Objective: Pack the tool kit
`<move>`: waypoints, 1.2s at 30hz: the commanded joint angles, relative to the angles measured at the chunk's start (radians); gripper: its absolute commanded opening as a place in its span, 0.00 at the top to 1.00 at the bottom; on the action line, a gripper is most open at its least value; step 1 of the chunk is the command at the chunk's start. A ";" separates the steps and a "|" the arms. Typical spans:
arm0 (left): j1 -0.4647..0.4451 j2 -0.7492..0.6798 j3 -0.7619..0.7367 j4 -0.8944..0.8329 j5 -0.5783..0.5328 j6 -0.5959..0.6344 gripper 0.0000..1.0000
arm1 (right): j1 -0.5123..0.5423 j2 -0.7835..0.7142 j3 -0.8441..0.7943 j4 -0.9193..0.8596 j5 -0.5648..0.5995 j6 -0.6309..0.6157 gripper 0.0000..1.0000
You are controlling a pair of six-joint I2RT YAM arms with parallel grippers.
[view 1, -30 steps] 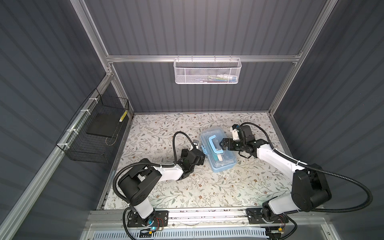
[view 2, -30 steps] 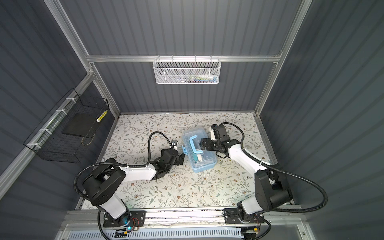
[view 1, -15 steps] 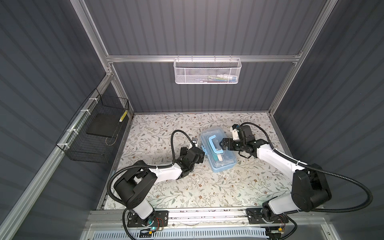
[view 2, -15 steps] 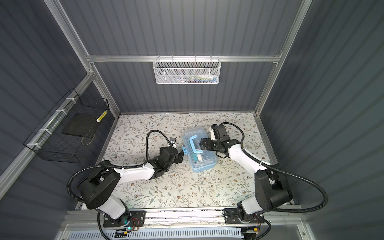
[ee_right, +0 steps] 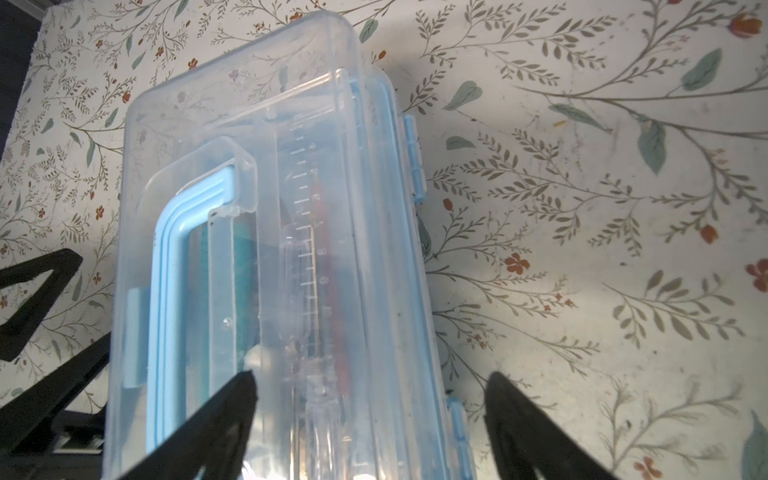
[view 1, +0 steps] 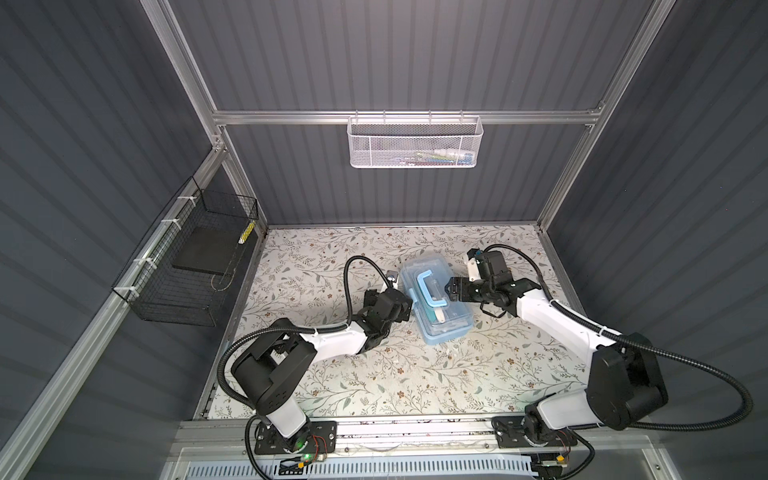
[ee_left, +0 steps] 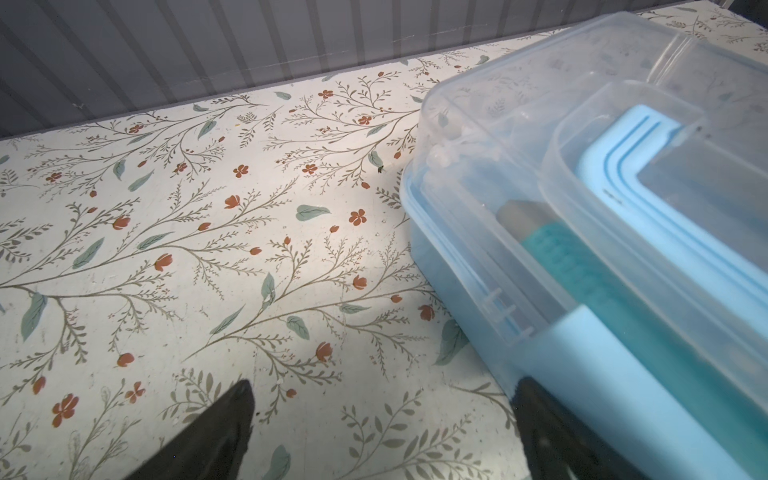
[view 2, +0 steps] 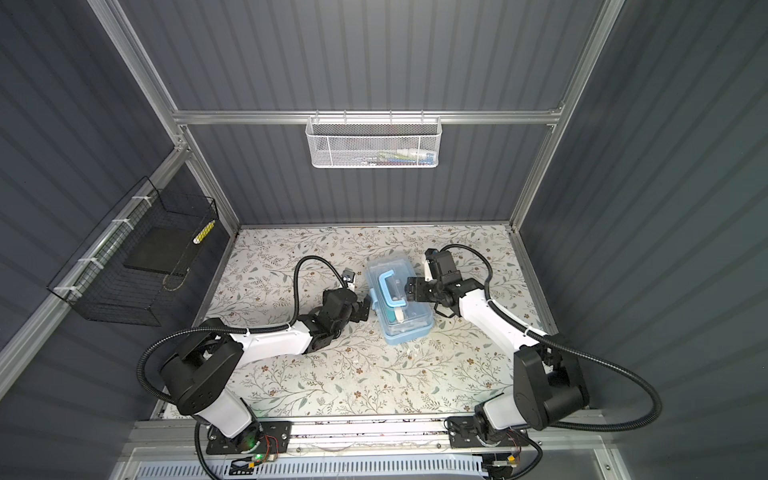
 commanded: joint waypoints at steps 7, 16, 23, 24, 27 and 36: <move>-0.007 0.024 0.037 0.027 0.097 -0.026 0.03 | 0.019 -0.045 0.093 -0.063 -0.007 0.003 0.62; -0.007 0.036 0.057 0.027 0.142 -0.055 0.03 | 0.132 0.041 0.184 -0.106 -0.047 0.074 0.82; -0.008 0.051 0.070 0.036 0.204 -0.075 0.05 | 0.134 0.111 0.215 -0.119 0.004 0.079 0.77; -0.007 0.054 0.069 0.040 0.210 -0.075 0.05 | 0.133 0.121 0.222 -0.121 -0.004 0.074 0.75; -0.008 0.060 0.071 0.045 0.227 -0.083 0.06 | 0.134 0.142 0.224 -0.104 -0.051 0.079 0.71; -0.019 0.068 0.078 0.041 0.245 -0.083 0.07 | 0.131 0.182 0.187 -0.082 -0.109 0.105 0.63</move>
